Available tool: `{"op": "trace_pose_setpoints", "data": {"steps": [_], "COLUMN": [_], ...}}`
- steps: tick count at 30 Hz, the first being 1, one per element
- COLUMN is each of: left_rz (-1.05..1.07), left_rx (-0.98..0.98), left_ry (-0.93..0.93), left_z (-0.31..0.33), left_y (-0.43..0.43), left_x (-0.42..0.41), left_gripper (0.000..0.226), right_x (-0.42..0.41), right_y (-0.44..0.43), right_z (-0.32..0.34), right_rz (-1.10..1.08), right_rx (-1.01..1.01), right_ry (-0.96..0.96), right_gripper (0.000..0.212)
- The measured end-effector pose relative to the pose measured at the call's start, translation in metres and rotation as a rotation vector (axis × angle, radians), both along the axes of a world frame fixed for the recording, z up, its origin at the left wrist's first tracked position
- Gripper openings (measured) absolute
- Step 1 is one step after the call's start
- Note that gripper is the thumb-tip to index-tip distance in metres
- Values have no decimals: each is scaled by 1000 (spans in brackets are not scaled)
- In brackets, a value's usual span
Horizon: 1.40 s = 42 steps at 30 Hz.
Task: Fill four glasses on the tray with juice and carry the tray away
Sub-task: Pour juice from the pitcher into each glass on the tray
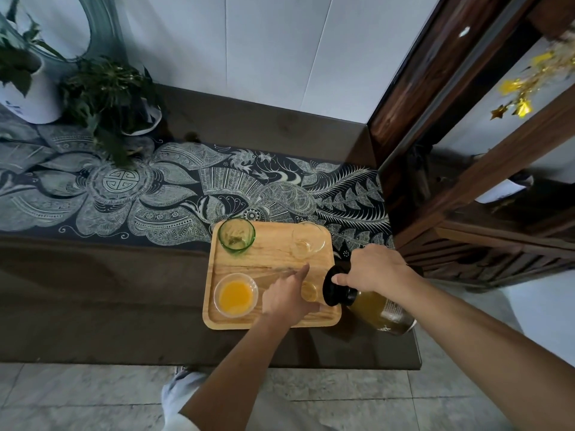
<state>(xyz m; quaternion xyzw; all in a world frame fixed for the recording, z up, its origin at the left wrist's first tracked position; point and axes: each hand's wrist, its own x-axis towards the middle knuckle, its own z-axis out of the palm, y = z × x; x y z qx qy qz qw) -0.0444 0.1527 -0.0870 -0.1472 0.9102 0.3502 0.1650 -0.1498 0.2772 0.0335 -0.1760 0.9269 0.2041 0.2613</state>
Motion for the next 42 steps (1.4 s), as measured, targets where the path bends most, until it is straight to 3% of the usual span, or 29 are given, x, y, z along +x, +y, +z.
{"op": "trace_pose_setpoints", "data": {"steps": [10,42], "left_rz": [1,25], "left_rx": [-29,-24], "left_ry": [-12,8], "left_z": [5,8], "left_y": [2,2], "left_x": [-1,1], "left_gripper": [101,102], "right_x": [4,10], "right_y": [-4,-23], "right_z": [2,19], "right_rz": [0,46], "right_rx": [17,63], "right_ry": [11,57], "right_gripper": [57,67]}}
